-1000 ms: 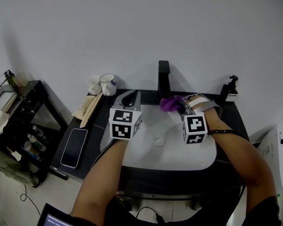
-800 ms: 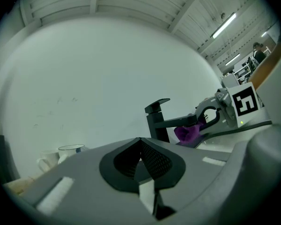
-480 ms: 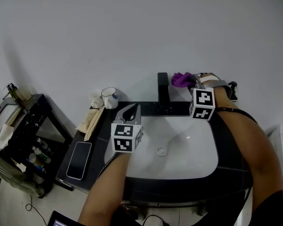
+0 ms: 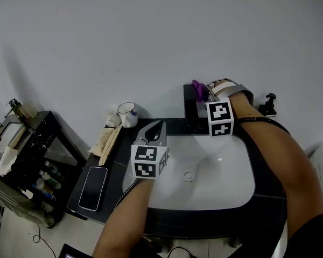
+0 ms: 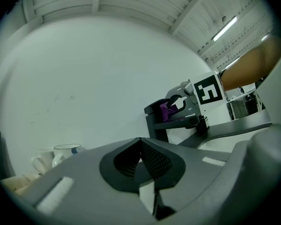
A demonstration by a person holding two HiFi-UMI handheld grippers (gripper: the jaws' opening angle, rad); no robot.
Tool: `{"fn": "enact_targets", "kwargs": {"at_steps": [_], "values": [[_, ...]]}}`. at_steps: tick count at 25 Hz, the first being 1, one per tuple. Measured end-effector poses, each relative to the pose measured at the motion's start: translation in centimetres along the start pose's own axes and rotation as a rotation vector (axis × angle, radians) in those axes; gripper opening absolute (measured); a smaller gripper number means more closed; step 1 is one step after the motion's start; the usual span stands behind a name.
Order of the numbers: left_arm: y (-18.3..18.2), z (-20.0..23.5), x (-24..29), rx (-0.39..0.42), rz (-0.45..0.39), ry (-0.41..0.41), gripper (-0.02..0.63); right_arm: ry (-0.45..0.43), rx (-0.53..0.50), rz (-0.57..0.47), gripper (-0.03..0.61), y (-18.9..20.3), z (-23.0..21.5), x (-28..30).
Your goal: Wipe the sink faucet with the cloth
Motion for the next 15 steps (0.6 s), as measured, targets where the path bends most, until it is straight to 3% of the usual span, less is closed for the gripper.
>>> {"fn": "enact_targets", "kwargs": {"at_steps": [10,15], "values": [[0.2,-0.6,0.7,0.009,-0.001,0.023,0.017,0.029,0.054,-0.061,0.081,-0.9,1.4,0.4],[0.5,-0.6,0.9,0.014,0.011,0.031,0.017,0.006,-0.015,-0.054,0.081,-1.6,4.3,1.0]]}}
Point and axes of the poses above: the fingertips, and each gripper's own axes: x forward along the fingers, z to its left, y out of its underside, the point moved 4 cm from there along -x, backward along the fingers, and after that the axes turned 5 degrees about -y, right-handed, at the moved point
